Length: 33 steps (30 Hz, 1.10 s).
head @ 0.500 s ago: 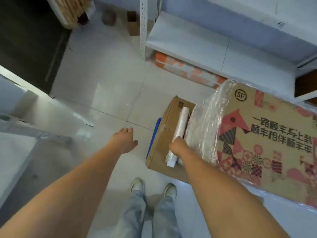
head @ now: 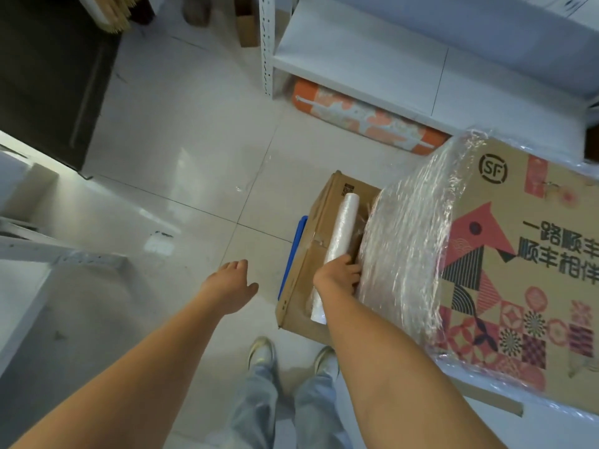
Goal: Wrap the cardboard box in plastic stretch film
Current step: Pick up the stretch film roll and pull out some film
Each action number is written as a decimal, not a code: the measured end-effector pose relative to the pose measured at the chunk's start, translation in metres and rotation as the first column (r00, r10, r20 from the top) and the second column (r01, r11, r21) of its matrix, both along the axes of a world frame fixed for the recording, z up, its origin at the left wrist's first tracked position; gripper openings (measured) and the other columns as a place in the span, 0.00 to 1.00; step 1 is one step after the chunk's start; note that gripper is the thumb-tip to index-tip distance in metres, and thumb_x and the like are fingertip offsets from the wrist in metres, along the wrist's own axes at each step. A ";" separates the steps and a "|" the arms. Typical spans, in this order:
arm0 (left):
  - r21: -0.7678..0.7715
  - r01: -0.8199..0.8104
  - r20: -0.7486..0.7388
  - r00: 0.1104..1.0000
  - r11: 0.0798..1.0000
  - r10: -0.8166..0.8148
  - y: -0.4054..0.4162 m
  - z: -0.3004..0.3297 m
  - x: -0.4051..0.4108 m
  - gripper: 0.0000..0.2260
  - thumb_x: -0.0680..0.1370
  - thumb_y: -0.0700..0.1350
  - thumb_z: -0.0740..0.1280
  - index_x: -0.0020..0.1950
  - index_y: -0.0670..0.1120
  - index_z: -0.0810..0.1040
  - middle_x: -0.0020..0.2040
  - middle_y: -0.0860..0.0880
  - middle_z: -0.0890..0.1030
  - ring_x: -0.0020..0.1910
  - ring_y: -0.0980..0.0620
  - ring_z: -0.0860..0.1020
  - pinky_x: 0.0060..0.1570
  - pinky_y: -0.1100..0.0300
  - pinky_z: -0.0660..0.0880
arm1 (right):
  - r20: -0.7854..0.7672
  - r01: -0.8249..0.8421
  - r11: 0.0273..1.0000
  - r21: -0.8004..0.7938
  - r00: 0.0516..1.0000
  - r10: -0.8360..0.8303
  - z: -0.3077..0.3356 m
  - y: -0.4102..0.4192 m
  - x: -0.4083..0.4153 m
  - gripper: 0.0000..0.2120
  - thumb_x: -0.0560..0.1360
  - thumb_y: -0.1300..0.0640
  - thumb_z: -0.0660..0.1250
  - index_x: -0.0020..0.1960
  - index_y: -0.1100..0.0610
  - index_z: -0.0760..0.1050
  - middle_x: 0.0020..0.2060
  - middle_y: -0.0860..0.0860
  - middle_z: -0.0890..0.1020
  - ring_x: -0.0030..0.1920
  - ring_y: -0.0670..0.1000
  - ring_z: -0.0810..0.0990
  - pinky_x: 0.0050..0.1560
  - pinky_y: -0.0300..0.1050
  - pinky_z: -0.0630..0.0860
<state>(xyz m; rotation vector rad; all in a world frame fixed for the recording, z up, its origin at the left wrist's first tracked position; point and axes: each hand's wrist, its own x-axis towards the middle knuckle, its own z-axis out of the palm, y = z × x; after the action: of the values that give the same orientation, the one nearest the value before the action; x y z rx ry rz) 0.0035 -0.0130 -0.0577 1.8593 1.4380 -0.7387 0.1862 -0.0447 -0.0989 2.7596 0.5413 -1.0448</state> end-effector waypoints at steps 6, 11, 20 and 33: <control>0.087 -0.116 0.057 0.992 0.989 0.111 0.010 0.031 0.010 0.25 0.81 0.53 0.57 0.74 0.43 0.59 0.72 0.44 0.67 0.69 0.44 0.66 0.62 0.50 0.67 | -0.245 0.132 0.976 0.176 0.966 -0.087 0.029 -0.002 0.000 0.27 0.76 0.59 0.67 0.69 0.60 0.58 0.67 0.62 0.69 0.64 0.62 0.73 0.60 0.53 0.73; 0.143 -0.505 0.262 0.848 0.851 0.460 0.028 0.098 0.039 0.23 0.80 0.57 0.57 0.69 0.43 0.69 0.65 0.43 0.74 0.62 0.43 0.73 0.58 0.52 0.71 | -0.328 0.079 0.906 0.416 0.942 0.068 0.099 0.013 -0.002 0.25 0.71 0.52 0.72 0.64 0.54 0.67 0.59 0.53 0.75 0.59 0.58 0.76 0.58 0.45 0.73; -0.360 -0.745 0.668 0.214 0.561 0.713 0.052 0.233 0.099 0.21 0.74 0.51 0.71 0.60 0.42 0.70 0.57 0.41 0.77 0.50 0.44 0.78 0.46 0.47 0.80 | -0.124 -0.202 0.617 0.761 0.888 0.443 0.271 0.033 0.001 0.24 0.70 0.50 0.71 0.60 0.51 0.62 0.55 0.51 0.71 0.53 0.54 0.76 0.51 0.52 0.78; -0.515 -0.329 0.796 0.161 0.792 0.584 0.030 0.380 0.124 0.18 0.74 0.45 0.64 0.63 0.42 0.75 0.53 0.41 0.82 0.50 0.44 0.81 0.43 0.52 0.78 | -0.374 0.199 0.461 0.865 0.869 0.325 0.449 0.041 0.064 0.13 0.79 0.50 0.62 0.51 0.59 0.78 0.41 0.52 0.79 0.41 0.50 0.77 0.41 0.41 0.74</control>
<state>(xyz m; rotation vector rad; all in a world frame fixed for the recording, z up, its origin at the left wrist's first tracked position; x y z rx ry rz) 0.1273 0.0174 0.3219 1.0889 0.8990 0.5146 0.2502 -0.0036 0.3504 3.1504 1.7332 -1.9156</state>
